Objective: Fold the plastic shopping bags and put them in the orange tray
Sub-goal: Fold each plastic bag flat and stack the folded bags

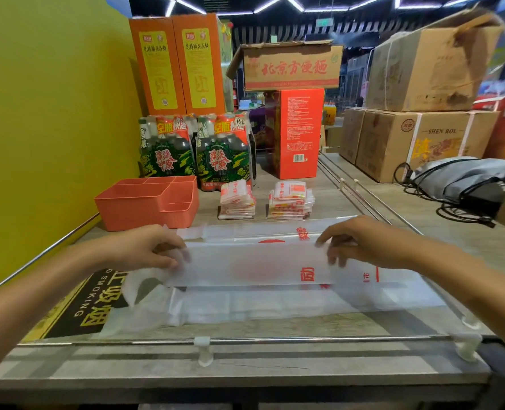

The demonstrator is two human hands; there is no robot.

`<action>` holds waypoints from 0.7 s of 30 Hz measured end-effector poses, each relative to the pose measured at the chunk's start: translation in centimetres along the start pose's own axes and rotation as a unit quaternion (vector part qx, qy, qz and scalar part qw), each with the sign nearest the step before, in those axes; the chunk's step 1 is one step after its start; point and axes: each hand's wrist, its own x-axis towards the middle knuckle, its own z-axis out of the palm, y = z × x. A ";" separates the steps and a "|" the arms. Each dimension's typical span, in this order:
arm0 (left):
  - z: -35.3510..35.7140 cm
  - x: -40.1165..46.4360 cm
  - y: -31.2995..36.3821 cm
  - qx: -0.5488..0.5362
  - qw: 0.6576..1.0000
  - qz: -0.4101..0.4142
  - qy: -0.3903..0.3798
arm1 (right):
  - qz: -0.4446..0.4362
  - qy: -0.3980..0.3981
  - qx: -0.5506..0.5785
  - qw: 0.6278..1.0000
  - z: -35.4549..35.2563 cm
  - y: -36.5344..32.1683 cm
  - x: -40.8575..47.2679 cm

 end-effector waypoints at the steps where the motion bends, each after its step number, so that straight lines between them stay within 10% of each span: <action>1: -0.5 0.0 -0.4 -0.007 1.000 -0.017 -0.001 | 0.005 -0.002 0.000 1.000 -0.2 0.2 0.4; 8: -0.5 0.7 -1.7 0.119 0.988 -0.089 0.047 | 0.051 0.038 -0.083 0.995 2.3 1.2 2.9; 15: 5.4 0.7 3.4 0.181 0.961 0.124 0.166 | -0.072 0.082 -0.196 0.975 6.5 -0.2 3.2; 21: 8.6 2.1 7.3 0.148 0.985 0.089 -0.011 | -0.139 0.094 -0.203 0.965 7.6 -1.0 3.6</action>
